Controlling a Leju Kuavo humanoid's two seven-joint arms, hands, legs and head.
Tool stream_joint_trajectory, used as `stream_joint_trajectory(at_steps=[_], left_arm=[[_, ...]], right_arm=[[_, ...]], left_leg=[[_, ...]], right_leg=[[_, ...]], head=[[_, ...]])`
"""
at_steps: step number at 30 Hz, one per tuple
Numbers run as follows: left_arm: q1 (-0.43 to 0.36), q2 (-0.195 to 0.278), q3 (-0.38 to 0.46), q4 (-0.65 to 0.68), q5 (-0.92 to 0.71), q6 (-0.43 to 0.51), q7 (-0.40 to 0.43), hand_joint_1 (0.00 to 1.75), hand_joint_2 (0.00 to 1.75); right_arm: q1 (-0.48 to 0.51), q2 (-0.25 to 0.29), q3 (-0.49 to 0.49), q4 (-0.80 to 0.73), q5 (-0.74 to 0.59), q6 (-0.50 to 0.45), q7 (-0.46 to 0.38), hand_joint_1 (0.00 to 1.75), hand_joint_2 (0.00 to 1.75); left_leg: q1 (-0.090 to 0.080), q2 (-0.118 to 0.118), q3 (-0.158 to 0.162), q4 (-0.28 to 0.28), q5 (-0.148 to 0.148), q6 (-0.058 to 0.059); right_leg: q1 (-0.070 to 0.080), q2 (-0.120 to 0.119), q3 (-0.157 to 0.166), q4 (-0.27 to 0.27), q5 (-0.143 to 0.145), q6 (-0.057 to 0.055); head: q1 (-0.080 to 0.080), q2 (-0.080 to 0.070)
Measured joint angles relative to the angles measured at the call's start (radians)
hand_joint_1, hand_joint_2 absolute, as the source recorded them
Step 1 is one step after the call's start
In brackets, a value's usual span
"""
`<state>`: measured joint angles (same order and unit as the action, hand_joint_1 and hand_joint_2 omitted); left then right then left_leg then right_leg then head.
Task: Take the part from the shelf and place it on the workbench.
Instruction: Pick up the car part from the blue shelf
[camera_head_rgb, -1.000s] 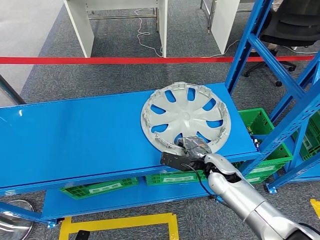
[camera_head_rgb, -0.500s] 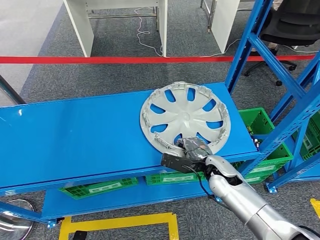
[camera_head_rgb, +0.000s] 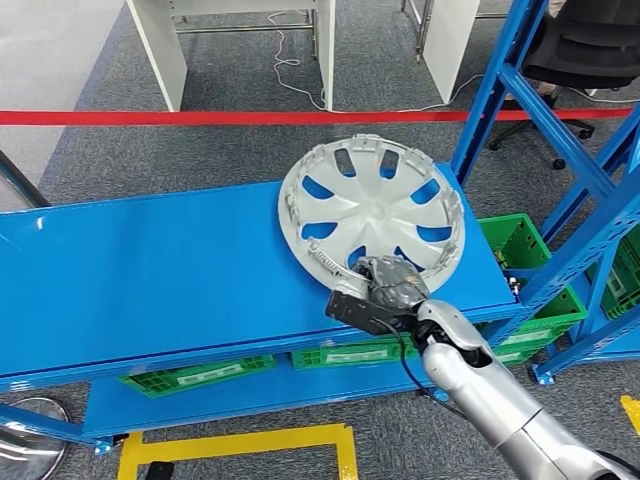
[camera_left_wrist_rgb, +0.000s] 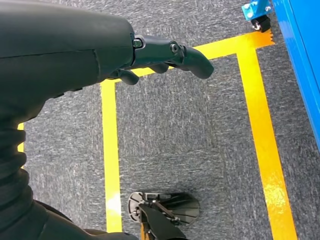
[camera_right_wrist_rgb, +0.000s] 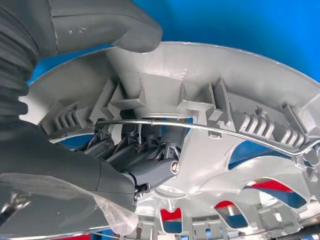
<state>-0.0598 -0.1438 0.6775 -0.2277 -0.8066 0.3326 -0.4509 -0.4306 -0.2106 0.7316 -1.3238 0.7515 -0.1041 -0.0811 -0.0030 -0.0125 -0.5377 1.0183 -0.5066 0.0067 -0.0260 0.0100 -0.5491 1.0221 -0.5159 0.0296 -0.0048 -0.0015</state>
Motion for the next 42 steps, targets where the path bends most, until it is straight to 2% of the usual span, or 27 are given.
stream_joint_trajectory(at_steps=[12,21,42], left_arm=[[-0.003,-0.006,0.000,0.000,-0.012,-0.001,0.000,0.00,1.75],[-0.004,-0.010,0.000,0.000,-0.021,-0.004,0.002,0.00,1.75],[-0.013,-0.015,0.000,0.000,-0.034,-0.006,0.011,0.00,1.75]], right_arm=[[-0.045,-0.003,-0.025,-0.066,0.008,0.001,-0.001,1.75,1.75],[-0.062,-0.003,-0.038,-0.101,-0.044,0.016,-0.017,1.75,1.75],[-0.074,0.004,-0.022,-0.114,0.002,-0.005,-0.021,1.75,1.75]], left_leg=[[0.000,0.000,-0.001,0.000,0.000,0.000],[0.000,0.000,-0.002,0.000,0.000,0.000],[0.000,-0.001,-0.003,0.000,0.000,0.000]], right_leg=[[0.000,0.000,-0.001,0.000,0.000,0.000],[0.000,0.000,-0.002,0.000,0.000,0.000],[0.000,-0.001,-0.002,0.000,0.000,0.000]], head=[[0.000,0.000],[0.000,0.000],[0.000,0.000]])
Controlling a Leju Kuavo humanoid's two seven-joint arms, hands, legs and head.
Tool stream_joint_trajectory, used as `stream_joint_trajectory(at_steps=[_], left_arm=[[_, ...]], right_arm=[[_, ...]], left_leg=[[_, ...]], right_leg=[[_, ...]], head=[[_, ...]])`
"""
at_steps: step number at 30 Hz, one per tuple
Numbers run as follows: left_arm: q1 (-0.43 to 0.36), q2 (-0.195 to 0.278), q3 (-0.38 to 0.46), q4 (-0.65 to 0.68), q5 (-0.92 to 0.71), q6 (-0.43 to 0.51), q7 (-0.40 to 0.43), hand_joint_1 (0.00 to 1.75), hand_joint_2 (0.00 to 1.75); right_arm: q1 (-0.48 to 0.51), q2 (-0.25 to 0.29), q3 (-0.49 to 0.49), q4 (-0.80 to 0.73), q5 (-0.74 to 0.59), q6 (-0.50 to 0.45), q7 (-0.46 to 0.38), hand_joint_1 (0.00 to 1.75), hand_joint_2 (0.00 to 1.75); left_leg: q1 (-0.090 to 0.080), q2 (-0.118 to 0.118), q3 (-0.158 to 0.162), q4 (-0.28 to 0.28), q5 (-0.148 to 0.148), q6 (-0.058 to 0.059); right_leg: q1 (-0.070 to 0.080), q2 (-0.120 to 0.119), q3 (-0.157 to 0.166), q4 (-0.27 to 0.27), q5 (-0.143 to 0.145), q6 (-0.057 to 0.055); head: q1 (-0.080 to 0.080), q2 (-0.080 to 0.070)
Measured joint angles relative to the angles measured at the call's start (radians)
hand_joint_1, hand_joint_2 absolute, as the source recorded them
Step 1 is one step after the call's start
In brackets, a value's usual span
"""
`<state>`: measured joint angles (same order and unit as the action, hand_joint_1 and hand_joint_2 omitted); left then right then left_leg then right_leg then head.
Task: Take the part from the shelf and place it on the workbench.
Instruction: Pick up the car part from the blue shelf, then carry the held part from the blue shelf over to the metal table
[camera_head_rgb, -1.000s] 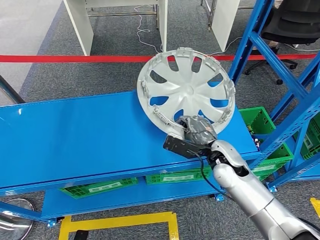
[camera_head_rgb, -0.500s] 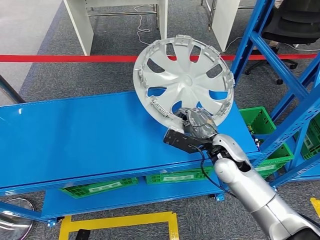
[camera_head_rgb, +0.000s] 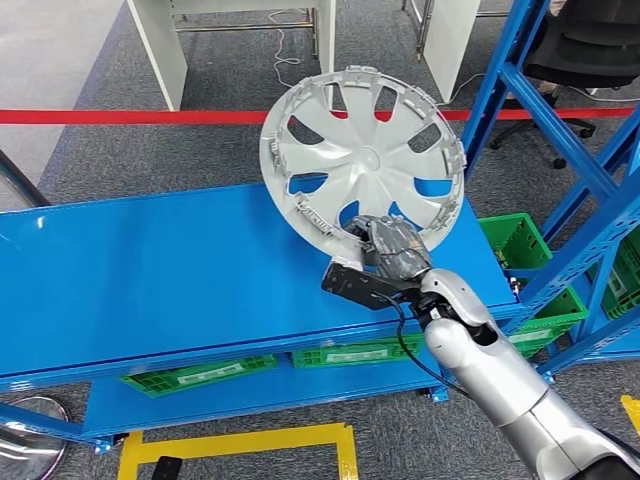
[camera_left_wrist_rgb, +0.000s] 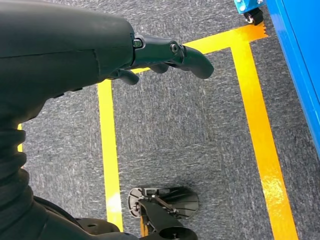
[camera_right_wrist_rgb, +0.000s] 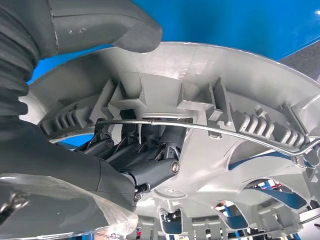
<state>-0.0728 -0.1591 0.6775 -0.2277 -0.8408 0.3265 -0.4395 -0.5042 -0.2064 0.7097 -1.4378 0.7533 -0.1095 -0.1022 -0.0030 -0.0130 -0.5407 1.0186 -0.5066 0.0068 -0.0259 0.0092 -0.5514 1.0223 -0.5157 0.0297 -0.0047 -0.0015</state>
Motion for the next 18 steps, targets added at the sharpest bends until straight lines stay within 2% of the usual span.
stream_joint_trajectory(at_steps=[18], left_arm=[[-0.002,0.001,0.000,0.000,-0.004,0.000,0.000,0.00,1.75]], right_arm=[[-0.012,0.000,0.004,-0.003,0.024,-0.003,0.004,1.75,1.75]], left_leg=[[-0.003,-0.001,-0.004,0.006,0.000,0.001]], right_leg=[[-0.004,0.000,-0.002,-0.001,0.002,0.003]], head=[[0.000,0.000]])
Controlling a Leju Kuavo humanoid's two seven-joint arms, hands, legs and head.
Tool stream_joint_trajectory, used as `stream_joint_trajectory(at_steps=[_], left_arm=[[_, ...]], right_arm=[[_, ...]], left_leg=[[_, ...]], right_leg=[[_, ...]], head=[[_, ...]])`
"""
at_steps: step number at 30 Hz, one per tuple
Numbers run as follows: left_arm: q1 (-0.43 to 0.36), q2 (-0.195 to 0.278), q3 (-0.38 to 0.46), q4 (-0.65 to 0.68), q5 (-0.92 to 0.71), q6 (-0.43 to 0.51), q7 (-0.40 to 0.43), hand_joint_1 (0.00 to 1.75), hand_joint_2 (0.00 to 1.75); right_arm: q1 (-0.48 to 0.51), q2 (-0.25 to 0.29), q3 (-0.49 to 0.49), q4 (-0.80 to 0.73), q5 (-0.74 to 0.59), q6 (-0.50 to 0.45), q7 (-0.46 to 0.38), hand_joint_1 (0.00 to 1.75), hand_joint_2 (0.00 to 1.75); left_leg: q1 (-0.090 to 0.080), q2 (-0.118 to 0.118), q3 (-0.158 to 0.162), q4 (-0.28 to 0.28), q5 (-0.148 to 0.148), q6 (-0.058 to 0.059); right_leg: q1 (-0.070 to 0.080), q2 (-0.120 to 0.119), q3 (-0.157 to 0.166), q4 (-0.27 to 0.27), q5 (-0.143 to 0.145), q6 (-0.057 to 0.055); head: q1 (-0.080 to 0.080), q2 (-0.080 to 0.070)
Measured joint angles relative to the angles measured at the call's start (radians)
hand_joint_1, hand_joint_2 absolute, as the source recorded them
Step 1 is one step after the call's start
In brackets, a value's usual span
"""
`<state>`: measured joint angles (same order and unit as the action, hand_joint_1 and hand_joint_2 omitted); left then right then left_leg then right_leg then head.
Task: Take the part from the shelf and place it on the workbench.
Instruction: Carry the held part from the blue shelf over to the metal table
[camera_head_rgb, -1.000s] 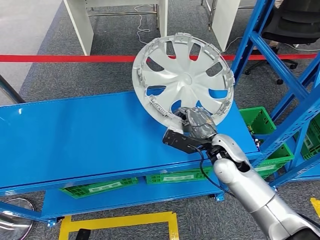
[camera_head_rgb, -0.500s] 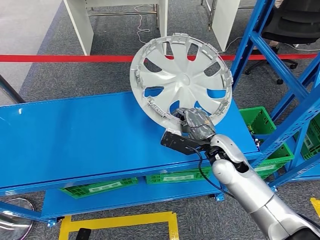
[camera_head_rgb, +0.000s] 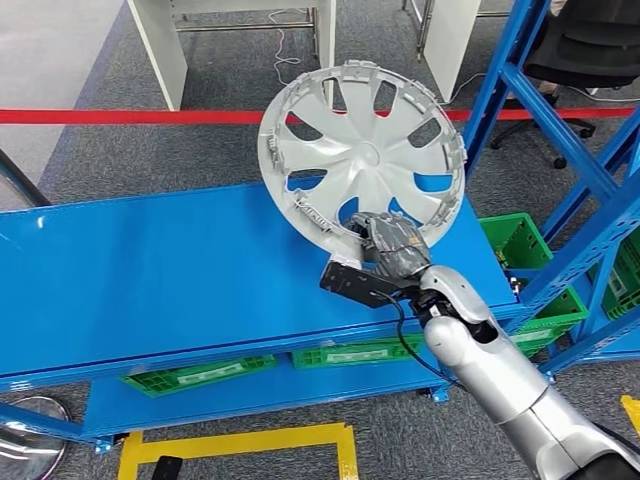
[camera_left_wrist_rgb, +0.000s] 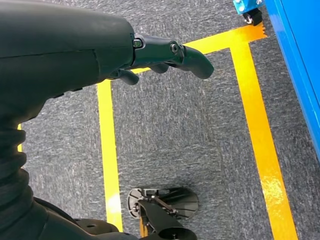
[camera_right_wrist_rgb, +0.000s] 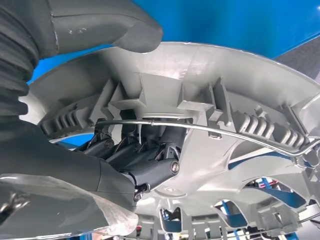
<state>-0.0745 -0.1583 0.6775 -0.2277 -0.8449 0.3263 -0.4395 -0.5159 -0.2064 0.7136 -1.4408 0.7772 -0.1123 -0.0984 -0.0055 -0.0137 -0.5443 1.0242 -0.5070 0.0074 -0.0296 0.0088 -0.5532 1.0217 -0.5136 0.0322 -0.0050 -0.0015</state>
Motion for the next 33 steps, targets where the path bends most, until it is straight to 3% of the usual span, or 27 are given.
stream_joint_trajectory(at_steps=[5,8,9,11,13,14,15,17,18,23,25,27,28,29,30,33], left_arm=[[-0.001,0.000,0.000,0.000,-0.003,0.000,0.007,0.00,1.75],[-0.004,-0.001,0.000,0.000,-0.002,0.007,0.029,0.00,1.75],[-0.005,-0.002,0.000,0.000,-0.002,0.011,0.037,0.00,1.75],[-0.007,-0.005,0.000,0.000,-0.003,0.017,0.047,0.00,1.75],[-0.008,-0.008,0.000,0.000,-0.004,0.019,0.051,0.00,1.75],[-0.008,-0.008,0.000,0.000,-0.005,0.019,0.052,0.00,1.75],[-0.008,-0.009,0.001,0.000,-0.006,0.019,0.053,0.00,1.75],[-0.009,-0.010,0.001,0.000,-0.007,0.020,0.055,0.00,1.75],[-0.010,-0.010,0.001,0.000,-0.007,0.020,0.057,0.00,1.75],[-0.014,-0.014,0.005,0.000,0.000,0.032,0.063,0.00,1.75],[-0.017,-0.015,0.007,0.000,0.005,0.040,0.065,0.00,1.75],[-0.017,-0.016,0.009,0.000,0.007,0.045,0.068,0.00,1.75],[-0.017,-0.016,0.012,0.000,0.007,0.046,0.069,0.00,1.75],[-0.017,-0.016,0.015,0.000,0.008,0.048,0.071,0.00,1.75],[-0.017,-0.017,0.018,0.000,0.008,0.049,0.072,0.00,1.75],[-0.018,-0.017,0.023,0.000,0.014,0.061,0.072,0.00,1.75]], right_arm=[[0.006,0.002,0.005,-0.002,0.047,-0.045,0.007,1.75,1.75],[0.012,0.006,0.004,-0.009,0.063,-0.069,0.007,1.75,1.75],[0.012,0.007,0.004,-0.011,0.064,-0.072,0.006,1.75,1.75],[0.019,0.008,0.002,-0.014,0.064,-0.086,0.002,1.75,1.75],[0.034,0.012,-0.002,-0.017,0.066,-0.109,-0.006,1.75,1.75],[0.043,0.014,-0.004,-0.018,0.068,-0.122,-0.009,1.75,1.75],[0.049,0.017,-0.006,-0.020,0.072,-0.132,-0.012,1.75,1.75],[0.057,0.020,-0.011,-0.022,0.080,-0.146,-0.017,1.75,1.75],[0.059,0.022,-0.014,-0.025,0.082,-0.151,-0.018,1.75,1.75],[0.068,0.027,-0.030,-0.029,0.072,-0.146,-0.023,1.75,1.75],[0.068,0.029,-0.034,-0.029,0.059,-0.134,-0.028,1.75,1.75],[0.068,0.030,-0.036,-0.029,0.051,-0.127,-0.033,1.75,1.75],[0.068,0.030,-0.036,-0.029,0.049,-0.125,-0.035,1.75,1.75],[0.068,0.031,-0.036,-0.029,0.047,-0.124,-0.036,1.75,1.75],[0.068,0.031,-0.036,-0.029,0.045,-0.123,-0.036,1.75,1.75],[0.067,0.032,-0.039,-0.031,0.039,-0.122,-0.039,1.75,1.75]], left_leg=[[-0.002,0.000,-0.008,0.007,-0.001,0.006],[0.003,0.003,-0.003,-0.011,0.012,0.023],[0.005,0.004,0.000,-0.018,0.016,0.029],[0.005,0.005,0.002,-0.021,0.019,0.033],[0.004,0.004,0.003,-0.020,0.017,0.034],[0.003,0.002,0.005,-0.020,0.015,0.033],[0.004,0.000,0.008,-0.018,0.011,0.030],[0.004,-0.003,0.012,-0.011,0.001,0.021],[0.003,-0.004,0.009,-0.005,-0.003,0.016],[0.005,0.000,-0.011,0.019,-0.017,-0.005],[0.007,0.002,-0.048,0.101,-0.063,-0.015],[0.009,0.002,-0.112,0.235,-0.117,-0.020],[0.010,0.002,-0.136,0.280,-0.126,-0.020],[0.010,0.002,-0.145,0.291,-0.116,-0.020],[0.010,0.002,-0.134,0.260,-0.087,-0.018],[0.009,0.001,-0.051,0.070,0.010,-0.012]], right_leg=[[-0.002,0.000,-0.003,-0.003,0.005,0.009],[-0.002,0.000,-0.017,0.009,-0.005,0.016],[-0.001,-0.001,-0.036,0.043,-0.023,0.016],[0.000,-0.003,-0.105,0.172,-0.076,0.015],[0.000,-0.003,-0.166,0.276,-0.094,0.016],[0.000,-0.003,-0.174,0.275,-0.075,0.015],[0.000,-0.003,-0.160,0.233,-0.037,0.014],[0.002,-0.006,-0.106,0.105,0.033,0.011],[0.003,-0.006,-0.084,0.057,0.048,0.007],[0.009,-0.004,-0.071,0.026,0.043,-0.021],[0.006,-0.007,-0.069,0.022,0.044,-0.030],[0.008,-0.009,-0.069,0.022,0.044,-0.034],[0.009,-0.009,-0.069,0.022,0.044,-0.034],[0.010,-0.009,-0.069,0.022,0.044,-0.034],[0.010,-0.009,-0.068,0.022,0.044,-0.035],[0.011,-0.008,-0.069,0.023,0.049,-0.029]], head=[[0.000,0.000],[0.001,0.000],[0.002,0.000],[0.004,0.000],[0.004,0.000],[0.005,0.000],[0.005,0.000],[0.005,0.000],[0.005,0.000],[0.002,0.000],[0.000,0.000],[-0.001,0.000],[-0.001,0.000],[-0.001,0.000],[-0.001,0.000],[0.000,0.000]])
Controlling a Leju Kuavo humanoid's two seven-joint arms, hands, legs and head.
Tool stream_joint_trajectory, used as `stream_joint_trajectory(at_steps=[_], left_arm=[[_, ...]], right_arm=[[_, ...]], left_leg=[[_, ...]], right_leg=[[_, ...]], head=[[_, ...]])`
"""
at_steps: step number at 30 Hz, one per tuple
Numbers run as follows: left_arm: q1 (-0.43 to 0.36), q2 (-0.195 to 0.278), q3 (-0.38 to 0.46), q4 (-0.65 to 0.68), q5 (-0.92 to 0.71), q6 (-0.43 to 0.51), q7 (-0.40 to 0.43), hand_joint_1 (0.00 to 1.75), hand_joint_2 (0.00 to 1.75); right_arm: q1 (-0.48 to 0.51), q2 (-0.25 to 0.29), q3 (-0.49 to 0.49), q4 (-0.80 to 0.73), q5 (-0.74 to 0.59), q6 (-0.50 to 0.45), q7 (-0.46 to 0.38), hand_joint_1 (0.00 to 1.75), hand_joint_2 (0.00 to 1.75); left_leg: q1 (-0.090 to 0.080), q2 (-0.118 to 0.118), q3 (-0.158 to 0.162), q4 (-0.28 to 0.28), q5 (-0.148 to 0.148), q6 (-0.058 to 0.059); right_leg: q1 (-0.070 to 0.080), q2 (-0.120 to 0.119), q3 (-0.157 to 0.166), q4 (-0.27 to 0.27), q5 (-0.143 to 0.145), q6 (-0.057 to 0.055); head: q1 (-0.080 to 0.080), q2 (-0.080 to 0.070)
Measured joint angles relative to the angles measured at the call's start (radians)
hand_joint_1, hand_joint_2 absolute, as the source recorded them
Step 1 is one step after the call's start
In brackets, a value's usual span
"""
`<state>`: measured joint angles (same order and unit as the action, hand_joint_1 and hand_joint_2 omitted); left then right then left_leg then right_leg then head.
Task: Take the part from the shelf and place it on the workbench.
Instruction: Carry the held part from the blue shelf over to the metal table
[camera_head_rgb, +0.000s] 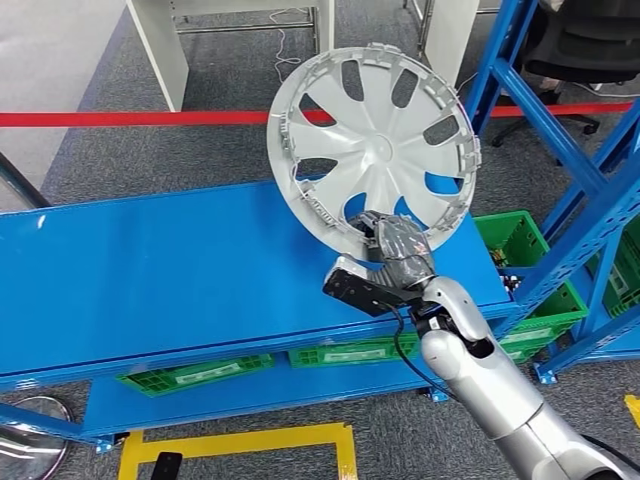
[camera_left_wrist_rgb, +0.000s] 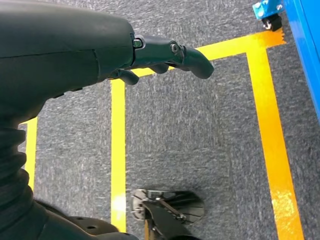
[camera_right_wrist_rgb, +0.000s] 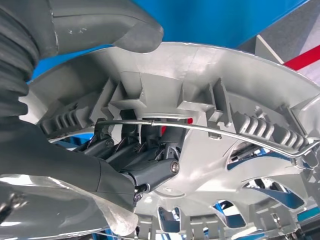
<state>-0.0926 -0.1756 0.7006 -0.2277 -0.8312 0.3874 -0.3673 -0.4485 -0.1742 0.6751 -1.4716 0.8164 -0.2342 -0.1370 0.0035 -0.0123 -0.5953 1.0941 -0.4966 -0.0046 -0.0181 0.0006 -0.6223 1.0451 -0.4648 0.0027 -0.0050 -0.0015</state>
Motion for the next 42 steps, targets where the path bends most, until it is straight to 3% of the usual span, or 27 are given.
stream_joint_trajectory(at_steps=[2,5,7,9,10,11,12,14,16,17,20,22,24,25,26,27,29,31,33,35,37,39,40,41,42], left_arm=[[-0.001,-0.001,0.004,0.000,0.008,0.017,0.001,0.00,1.75],[-0.003,-0.001,0.011,0.000,0.014,0.039,0.004,0.00,1.75],[-0.006,-0.002,0.018,0.000,0.014,0.048,0.004,0.00,1.75],[-0.009,-0.003,0.024,0.000,0.014,0.051,0.004,0.00,1.75],[-0.009,-0.003,0.025,0.000,0.014,0.052,0.004,0.00,1.75],[-0.009,-0.003,0.026,0.000,0.014,0.052,0.005,0.00,1.75],[-0.009,-0.004,0.026,0.000,0.014,0.053,0.005,0.00,1.75],[-0.010,-0.004,0.027,0.000,0.014,0.055,0.005,0.00,1.75],[-0.010,-0.005,0.027,0.000,0.013,0.058,0.005,0.00,1.75],[-0.010,-0.006,0.027,0.000,0.013,0.059,0.005,0.00,1.75],[-0.009,-0.006,0.028,0.000,0.013,0.062,0.005,0.00,1.75],[-0.008,-0.005,0.029,0.000,0.013,0.062,0.005,0.00,1.75],[-0.007,-0.005,0.029,0.000,0.012,0.063,0.006,0.00,1.75],[-0.007,-0.005,0.030,0.000,0.012,0.063,0.006,0.00,1.75],[-0.007,-0.005,0.030,0.000,0.011,0.063,0.006,0.00,1.75],[-0.007,-0.005,0.030,0.000,0.010,0.063,0.006,0.00,1.75],[-0.007,-0.005,0.030,0.000,0.008,0.064,0.006,0.00,1.75],[-0.009,-0.005,0.030,0.000,0.006,0.064,0.006,0.00,1.75],[-0.011,-0.005,0.030,0.000,0.004,0.065,0.006,0.00,1.75],[-0.010,-0.005,0.030,0.000,0.003,0.066,0.007,0.00,1.75],[-0.011,-0.005,0.030,0.000,0.001,0.067,0.008,0.00,1.75],[-0.012,-0.005,0.030,0.000,0.000,0.067,0.008,0.00,1.75],[-0.011,-0.005,0.030,0.000,-0.001,0.067,0.008,0.00,1.75],[-0.011,-0.005,0.030,0.000,-0.001,0.067,0.008,0.00,1.75],[-0.011,-0.005,0.030,0.000,-0.001,0.067,0.008,0.00,1.75]], right_arm=[[-0.001,0.001,-0.002,-0.003,-0.009,0.003,-0.006,1.75,1.75],[-0.001,0.001,-0.004,-0.006,-0.023,0.011,-0.016,1.75,1.75],[-0.002,0.001,-0.005,-0.007,-0.032,0.016,-0.021,1.75,1.75],[-0.004,0.001,-0.005,-0.007,-0.044,0.023,-0.029,1.75,1.75],[-0.004,0.001,-0.005,-0.007,-0.050,0.027,-0.034,1.75,1.75],[-0.004,0.001,-0.005,-0.007,-0.057,0.031,-0.040,1.75,1.75],[-0.004,0.001,-0.005,-0.007,-0.064,0.034,-0.045,1.75,1.75],[-0.007,0.001,-0.005,-0.008,-0.074,0.040,-0.053,1.75,1.75],[-0.014,0.003,-0.004,-0.012,-0.078,0.043,-0.058,1.75,1.75],[-0.019,0.004,-0.004,-0.015,-0.078,0.044,-0.060,1.75,1.75],[-0.026,0.005,-0.003,-0.020,-0.076,0.043,-0.061,1.75,1.75],[-0.029,0.006,-0.001,-0.021,-0.073,0.040,-0.061,1.75,1.75],[-0.029,0.007,0.001,-0.021,-0.068,0.034,-0.061,1.75,1.75],[-0.027,0.007,0.002,-0.021,-0.066,0.030,-0.061,1.75,1.75],[-0.025,0.007,0.004,-0.021,-0.063,0.028,-0.061,1.75,1.75],[-0.023,0.007,0.006,-0.021,-0.062,0.026,-0.061,1.75,1.75],[-0.021,0.007,0.008,-0.021,-0.059,0.025,-0.061,1.75,1.75],[-0.020,0.007,0.009,-0.021,-0.056,0.022,-0.061,1.75,1.75],[-0.019,0.007,0.010,-0.021,-0.051,0.015,-0.061,1.75,1.75],[-0.016,0.007,0.010,-0.021,-0.046,0.004,-0.062,1.75,1.75],[-0.014,0.007,0.010,-0.021,-0.042,-0.005,-0.062,1.75,1.75],[-0.011,0.007,0.010,-0.021,-0.039,-0.010,-0.062,1.75,1.75],[-0.008,0.007,0.010,-0.021,-0.038,-0.012,-0.062,1.75,1.75],[-0.004,0.007,0.010,-0.021,-0.038,-0.014,-0.063,1.75,1.75],[0.000,0.007,0.010,-0.021,-0.037,-0.016,-0.063,1.75,1.75]], left_leg=[[-0.004,-0.001,0.017,-0.051,0.012,0.004],[-0.006,-0.001,0.010,-0.061,0.026,0.021],[-0.005,0.002,0.001,-0.068,0.040,0.036],[-0.008,0.003,-0.015,-0.068,0.053,0.044],[-0.010,0.003,-0.024,-0.068,0.059,0.045],[-0.012,0.003,-0.033,-0.067,0.066,0.046],[-0.013,0.003,-0.042,-0.067,0.074,0.045],[-0.014,0.002,-0.057,-0.066,0.088,0.043],[-0.016,0.002,-0.069,-0.065,0.101,0.034],[-0.016,0.002,-0.072,-0.064,0.108,0.029],[-0.013,0.000,-0.080,-0.064,0.119,0.011],[-0.010,-0.001,-0.099,-0.015,0.063,-0.001],[-0.005,0.001,-0.131,0.110,-0.034,-0.013],[-0.002,0.001,-0.142,0.173,-0.067,-0.017],[0.000,0.001,-0.142,0.214,-0.077,-0.020],[0.002,0.001,-0.126,0.217,-0.067,-0.022],[0.007,0.002,-0.044,0.119,-0.021,-0.023],[0.005,0.001,0.046,-0.019,-0.012,-0.018],[-0.001,0.000,0.076,-0.078,-0.023,-0.008],[-0.004,0.002,0.068,-0.084,-0.011,0.010],[-0.004,0.006,0.051,-0.089,0.009,0.033],[-0.005,0.009,0.027,-0.089,0.029,0.045],[-0.007,0.009,0.014,-0.088,0.039,0.047],[-0.009,0.009,0.001,-0.088,0.049,0.047],[-0.010,0.009,-0.012,-0.087,0.059,0.047]], right_leg=[[0.001,0.001,-0.007,0.000,0.008,0.011],[-0.003,0.000,-0.017,0.004,0.005,0.028],[-0.004,0.000,-0.044,0.067,-0.053,0.032],[-0.002,0.000,-0.086,0.195,-0.133,0.034],[-0.002,0.000,-0.100,0.249,-0.157,0.035],[-0.002,0.000,-0.098,0.272,-0.163,0.034],[-0.001,0.000,-0.076,0.255,-0.150,0.032],[0.001,-0.001,0.015,0.127,-0.106,0.025],[0.006,-0.001,0.096,0.003,-0.090,0.019],[0.009,0.000,0.112,-0.025,-0.091,0.018],[0.010,-0.002,0.103,-0.036,-0.071,0.005],[0.006,-0.007,0.089,-0.044,-0.049,-0.010],[0.007,-0.008,0.071,-0.044,-0.029,-0.017],[0.008,-0.009,0.058,-0.043,-0.020,-0.017],[0.008,-0.009,0.045,-0.042,-0.011,-0.016],[0.008,-0.009,0.032,-0.040,-0.002,-0.015],[0.008,-0.009,0.009,-0.034,0.011,-0.008],[0.009,-0.009,-0.008,-0.027,0.023,0.003],[0.008,-0.009,-0.018,-0.024,0.037,0.016],[0.004,-0.009,-0.024,-0.023,0.042,0.029],[0.001,-0.006,-0.048,0.020,-0.009,0.037],[0.000,-0.004,-0.088,0.138,-0.102,0.039],[0.000,-0.004,-0.103,0.204,-0.135,0.041],[0.000,-0.004,-0.107,0.251,-0.147,0.041],[0.000,-0.004,-0.097,0.267,-0.138,0.041]], head=[[0.001,0.000],[0.001,0.000],[0.004,0.000],[0.006,0.000],[0.006,0.000],[0.006,0.000],[0.006,0.000],[0.006,0.000],[0.005,0.000],[0.006,0.000],[0.009,0.000],[0.005,0.000],[0.002,0.000],[0.002,0.000],[0.002,0.000],[0.001,0.000],[0.001,0.000],[0.002,0.000],[0.003,0.000],[0.003,0.000],[0.005,0.000],[0.007,0.000],[0.008,0.000],[0.008,0.000],[0.008,0.000]])
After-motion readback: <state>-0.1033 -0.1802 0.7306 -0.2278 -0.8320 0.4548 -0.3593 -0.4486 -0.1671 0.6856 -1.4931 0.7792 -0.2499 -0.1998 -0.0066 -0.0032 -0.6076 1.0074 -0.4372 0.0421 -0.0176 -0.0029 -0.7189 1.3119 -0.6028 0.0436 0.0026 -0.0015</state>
